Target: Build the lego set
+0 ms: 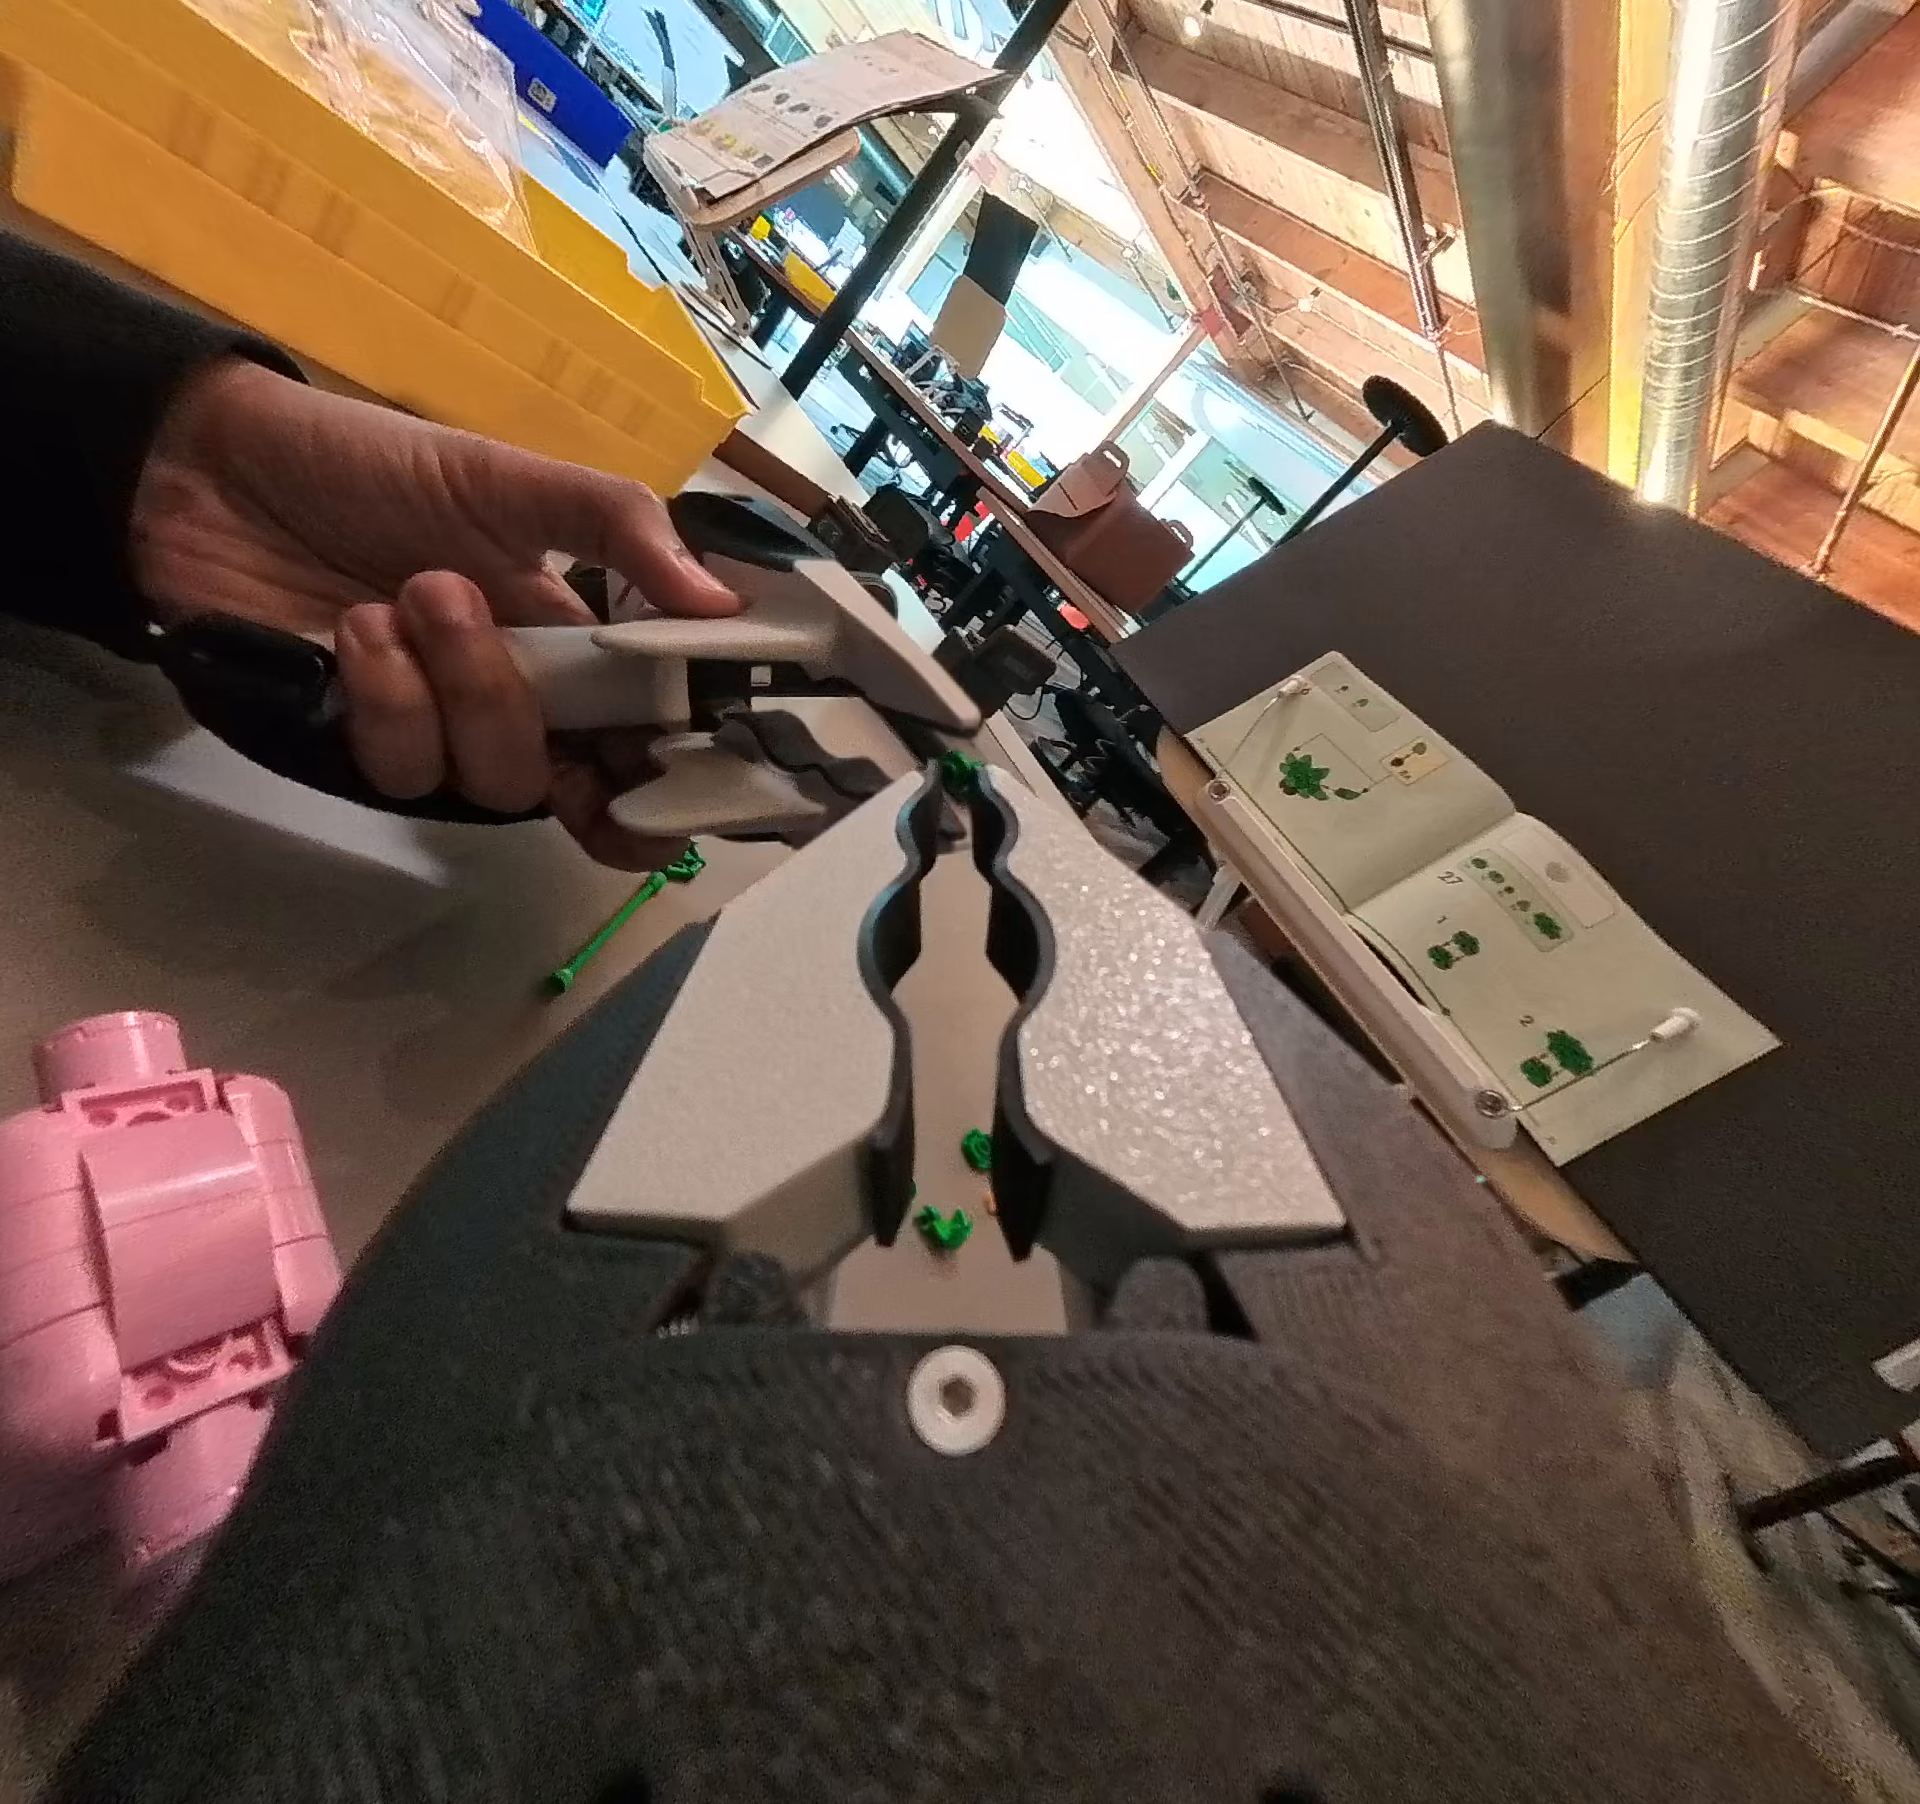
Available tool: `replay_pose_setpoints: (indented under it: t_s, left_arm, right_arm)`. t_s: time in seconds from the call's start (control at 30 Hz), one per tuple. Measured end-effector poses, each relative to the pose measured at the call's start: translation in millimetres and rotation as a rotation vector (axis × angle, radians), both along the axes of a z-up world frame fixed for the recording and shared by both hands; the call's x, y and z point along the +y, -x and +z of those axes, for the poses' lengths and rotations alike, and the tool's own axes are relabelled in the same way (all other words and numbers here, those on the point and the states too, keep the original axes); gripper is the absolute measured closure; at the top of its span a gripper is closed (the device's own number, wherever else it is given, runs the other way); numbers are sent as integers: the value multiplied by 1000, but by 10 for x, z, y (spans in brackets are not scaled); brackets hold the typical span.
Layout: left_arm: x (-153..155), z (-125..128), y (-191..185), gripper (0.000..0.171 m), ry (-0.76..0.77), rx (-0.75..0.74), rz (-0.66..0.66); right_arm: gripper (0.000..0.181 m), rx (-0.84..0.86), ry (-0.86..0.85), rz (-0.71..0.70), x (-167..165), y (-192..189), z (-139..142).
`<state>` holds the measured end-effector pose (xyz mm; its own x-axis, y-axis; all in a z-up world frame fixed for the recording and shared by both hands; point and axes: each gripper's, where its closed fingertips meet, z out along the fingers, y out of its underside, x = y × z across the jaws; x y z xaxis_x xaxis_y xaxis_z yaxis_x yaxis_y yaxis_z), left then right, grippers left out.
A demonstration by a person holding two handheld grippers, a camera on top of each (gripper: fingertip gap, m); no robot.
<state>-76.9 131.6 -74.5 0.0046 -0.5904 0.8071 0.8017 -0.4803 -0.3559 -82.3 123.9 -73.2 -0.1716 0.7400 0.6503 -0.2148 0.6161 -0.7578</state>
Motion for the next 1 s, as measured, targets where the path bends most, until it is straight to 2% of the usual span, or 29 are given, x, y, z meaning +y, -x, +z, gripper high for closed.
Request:
replay_pose_setpoints:
  t_s: [0.1, 0.17, 0.33, 0.4, 0.57, 0.67, 0.73, 0.8, 0.9, 1.0]
  left_arm:
    - [-13, 22, 93, 145, -20, 52, 69]
    - [-32, 29, 149, 145, -41, 183, 145]
    - [-61, -72, 207, 152, -81, 736, 348]
    - [-57, -133, 218, 159, -92, 903, 399]
    - [-62, -163, 143, 165, -112, 945, 368]
    - [-79, -167, 262, 168, -104, 1020, 427]
    - [-134, -133, 481, 170, -92, 1081, 513]
    - [-243, -114, 866, 171, -47, 1161, 648]
    - [-526, -195, 1578, 171, 117, 1291, 862]
    - [-806, -327, 2021, 171, 262, 1387, 951]
  right_arm:
    - [177, -24, 76, 24, 20, 0, 9]
    - [178, -80, 182, 62, 37, 13, -5]
    - [178, -260, 516, 187, 83, 44, -58]
    - [178, -333, 609, 234, 79, 50, -101]
    - [178, -437, 685, 308, 3, 48, -212]
    - [178, -471, 672, 323, -56, 48, -278]
    - [178, -488, 654, 328, -86, 46, -308]
    - [178, -499, 612, 302, -75, 73, -361]
    - [178, -608, 552, 261, -86, 179, -558]
    - [178, -699, 523, 266, -191, 377, -632]
